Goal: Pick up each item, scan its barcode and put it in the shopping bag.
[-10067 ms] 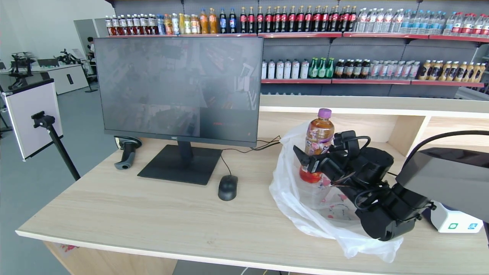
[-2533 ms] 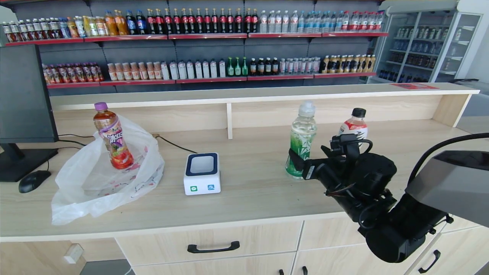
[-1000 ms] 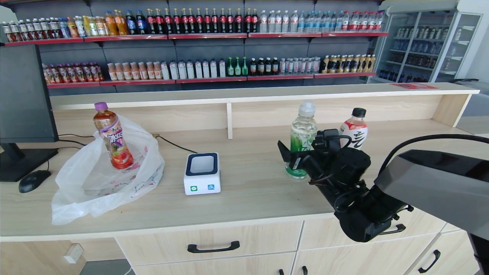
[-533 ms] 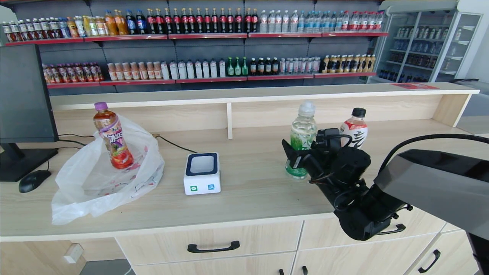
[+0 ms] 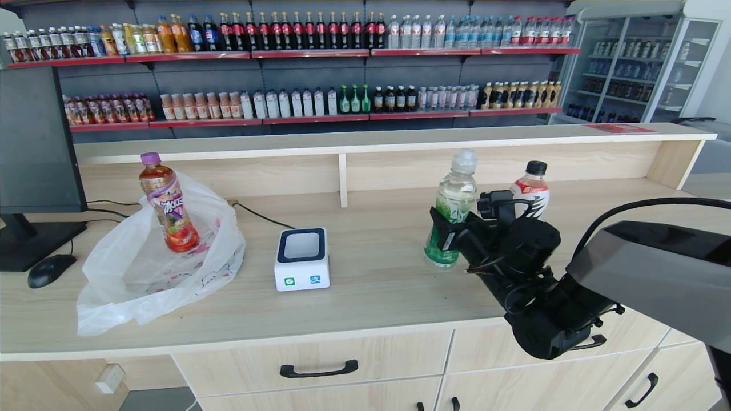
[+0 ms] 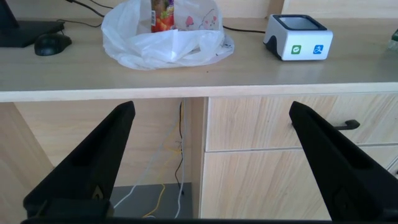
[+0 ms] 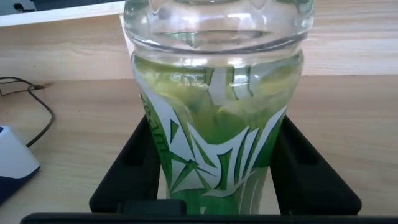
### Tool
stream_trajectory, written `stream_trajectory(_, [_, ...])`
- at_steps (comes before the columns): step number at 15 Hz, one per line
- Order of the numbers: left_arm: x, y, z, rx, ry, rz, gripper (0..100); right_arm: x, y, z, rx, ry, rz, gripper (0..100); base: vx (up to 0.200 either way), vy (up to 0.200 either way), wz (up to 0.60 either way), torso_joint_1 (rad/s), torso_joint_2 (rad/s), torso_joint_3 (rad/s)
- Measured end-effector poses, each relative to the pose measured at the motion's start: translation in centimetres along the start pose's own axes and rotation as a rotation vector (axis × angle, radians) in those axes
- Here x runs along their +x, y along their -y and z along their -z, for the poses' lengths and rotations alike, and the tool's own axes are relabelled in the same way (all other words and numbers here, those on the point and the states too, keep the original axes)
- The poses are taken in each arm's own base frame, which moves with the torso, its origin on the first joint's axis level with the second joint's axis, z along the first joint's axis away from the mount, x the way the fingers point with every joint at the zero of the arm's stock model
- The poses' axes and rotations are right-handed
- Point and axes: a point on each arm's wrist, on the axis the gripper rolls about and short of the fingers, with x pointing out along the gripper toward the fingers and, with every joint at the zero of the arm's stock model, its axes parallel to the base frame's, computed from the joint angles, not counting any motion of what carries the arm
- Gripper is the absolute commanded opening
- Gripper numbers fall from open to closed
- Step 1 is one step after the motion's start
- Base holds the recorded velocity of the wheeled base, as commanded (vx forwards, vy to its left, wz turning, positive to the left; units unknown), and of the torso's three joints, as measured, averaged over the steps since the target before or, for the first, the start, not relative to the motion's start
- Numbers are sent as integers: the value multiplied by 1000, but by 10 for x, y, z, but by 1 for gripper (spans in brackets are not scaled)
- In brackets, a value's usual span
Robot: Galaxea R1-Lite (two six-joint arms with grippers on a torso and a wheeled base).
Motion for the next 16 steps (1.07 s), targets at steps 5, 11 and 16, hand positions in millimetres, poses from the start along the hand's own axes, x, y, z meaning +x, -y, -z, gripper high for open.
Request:
stream_trajectory(5, [0,0,0,0,-2,1,100,-6,1,-12,2,10,2,0,0,0,0,0,0,0])
stream_trajectory(11, [0,0,0,-2,-3,0,100,-18,-1,-30,6,27,-5,0,0,0,0,0,0,0])
stream_trajectory(16, [0,0,1,-25,-9,0,100,-45,-17,-57,19,36,-56,0,0,0,0,0,0,0])
